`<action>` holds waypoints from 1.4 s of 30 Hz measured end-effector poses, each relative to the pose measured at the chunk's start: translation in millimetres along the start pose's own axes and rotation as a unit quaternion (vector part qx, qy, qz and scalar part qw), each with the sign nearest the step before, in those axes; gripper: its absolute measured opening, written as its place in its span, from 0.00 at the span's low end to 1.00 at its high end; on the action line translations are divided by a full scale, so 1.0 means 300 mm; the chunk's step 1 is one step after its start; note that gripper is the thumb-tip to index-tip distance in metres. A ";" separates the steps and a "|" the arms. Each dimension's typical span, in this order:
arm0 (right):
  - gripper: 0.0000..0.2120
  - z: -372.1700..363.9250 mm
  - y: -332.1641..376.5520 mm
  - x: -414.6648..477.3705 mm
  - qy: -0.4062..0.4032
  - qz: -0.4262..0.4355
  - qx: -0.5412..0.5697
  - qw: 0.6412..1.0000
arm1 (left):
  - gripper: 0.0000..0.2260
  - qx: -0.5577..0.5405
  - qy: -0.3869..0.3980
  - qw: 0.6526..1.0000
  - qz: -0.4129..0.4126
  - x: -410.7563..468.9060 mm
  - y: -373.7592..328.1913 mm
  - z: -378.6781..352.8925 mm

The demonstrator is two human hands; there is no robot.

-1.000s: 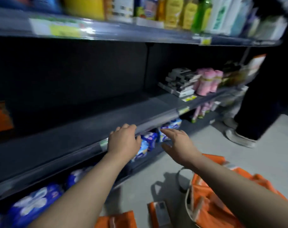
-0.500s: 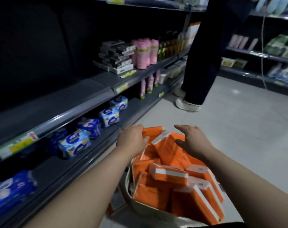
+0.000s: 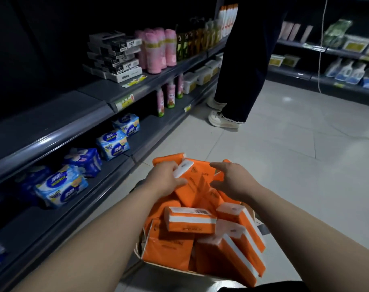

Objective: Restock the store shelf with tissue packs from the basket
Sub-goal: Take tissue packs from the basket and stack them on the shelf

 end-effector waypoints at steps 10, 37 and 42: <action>0.36 -0.086 0.139 -0.122 0.116 0.084 -0.007 0.990 | 0.17 -0.088 -0.133 0.986 0.043 -0.254 0.129 0.263; 0.35 0.028 0.675 -0.050 0.030 0.188 0.197 0.962 | 0.31 -0.108 -0.284 0.949 0.080 -0.592 0.482 0.679; 0.20 -0.017 0.866 -0.030 0.020 0.169 0.268 0.948 | 0.30 -0.109 -0.322 0.938 0.072 -0.712 0.560 0.793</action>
Point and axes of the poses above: each hand's wrist, its own x-axis towards the middle knuckle, its own z-axis out of the back of the hand, y = z × x, the point moved 6 cm from there along x, towards the middle knuckle, and after that the axes turned 4 degrees about -z, right-handed, at the moved point
